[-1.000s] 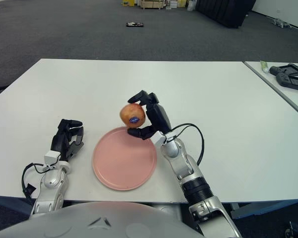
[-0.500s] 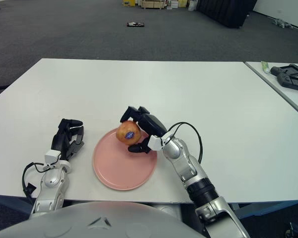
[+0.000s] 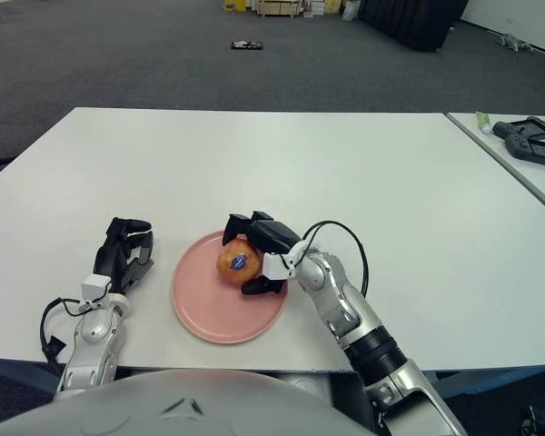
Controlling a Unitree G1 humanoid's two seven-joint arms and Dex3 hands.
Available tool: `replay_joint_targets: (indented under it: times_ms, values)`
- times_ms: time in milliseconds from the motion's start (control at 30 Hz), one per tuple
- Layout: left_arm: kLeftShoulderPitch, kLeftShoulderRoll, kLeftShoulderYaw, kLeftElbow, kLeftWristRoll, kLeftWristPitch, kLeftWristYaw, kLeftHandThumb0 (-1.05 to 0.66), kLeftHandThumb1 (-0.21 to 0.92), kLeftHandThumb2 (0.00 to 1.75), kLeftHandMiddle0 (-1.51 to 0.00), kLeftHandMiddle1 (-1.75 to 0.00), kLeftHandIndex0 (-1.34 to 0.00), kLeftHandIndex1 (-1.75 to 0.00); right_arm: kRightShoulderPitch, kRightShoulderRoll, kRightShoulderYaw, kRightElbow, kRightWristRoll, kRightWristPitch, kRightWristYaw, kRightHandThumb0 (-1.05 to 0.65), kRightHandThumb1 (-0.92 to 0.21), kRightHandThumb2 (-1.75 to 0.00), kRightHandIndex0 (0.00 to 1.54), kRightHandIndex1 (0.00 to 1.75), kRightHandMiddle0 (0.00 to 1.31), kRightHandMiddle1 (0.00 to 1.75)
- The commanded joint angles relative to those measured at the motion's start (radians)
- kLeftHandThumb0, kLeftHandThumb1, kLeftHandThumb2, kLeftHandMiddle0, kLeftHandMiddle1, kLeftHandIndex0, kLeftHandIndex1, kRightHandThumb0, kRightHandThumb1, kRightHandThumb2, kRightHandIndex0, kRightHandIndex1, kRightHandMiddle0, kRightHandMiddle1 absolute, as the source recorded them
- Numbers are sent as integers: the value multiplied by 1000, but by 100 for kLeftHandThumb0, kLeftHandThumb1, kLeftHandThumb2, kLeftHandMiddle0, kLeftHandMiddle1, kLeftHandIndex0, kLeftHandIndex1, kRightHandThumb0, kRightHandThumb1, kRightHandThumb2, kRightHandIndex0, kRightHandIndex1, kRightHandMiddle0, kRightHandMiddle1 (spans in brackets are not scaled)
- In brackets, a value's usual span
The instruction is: Put the apple into the plate.
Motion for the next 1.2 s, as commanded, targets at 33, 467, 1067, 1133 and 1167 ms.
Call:
replay_joint_targets:
  times_ms: [33, 467, 1067, 1133, 1167]
  values:
    - [-1, 5, 0, 24, 3, 11, -1, -36, 83, 65, -51, -146, -24, -175, -6, -34, 14, -14, -38, 39, 41, -43, -52, -106, 89, 175, 46, 174]
    - [-4, 4, 3, 25, 5, 25, 5, -36, 82, 67, -50, -147, -25, -175, -28, -81, 40, -4, -111, -24, 26, -89, -67, -64, 1, 13, 0, 39]
    - [-3, 16, -1, 22, 17, 38, -1, -35, 89, 57, -44, -149, -21, -175, -16, -99, -26, -16, 13, -119, 7, -105, -71, -31, 0, 0, 0, 0]
    - [-2, 16, -1, 23, 16, 35, -2, -35, 90, 56, -44, -148, -21, -175, -13, -107, -46, -19, 54, -133, 18, -105, -70, -30, 0, 0, 0, 0]
    - [-2, 17, -1, 24, 15, 31, -3, -35, 90, 55, -44, -148, -21, -175, -8, -114, -64, -29, 90, -136, 31, -105, -70, -29, 0, 0, 0, 0]
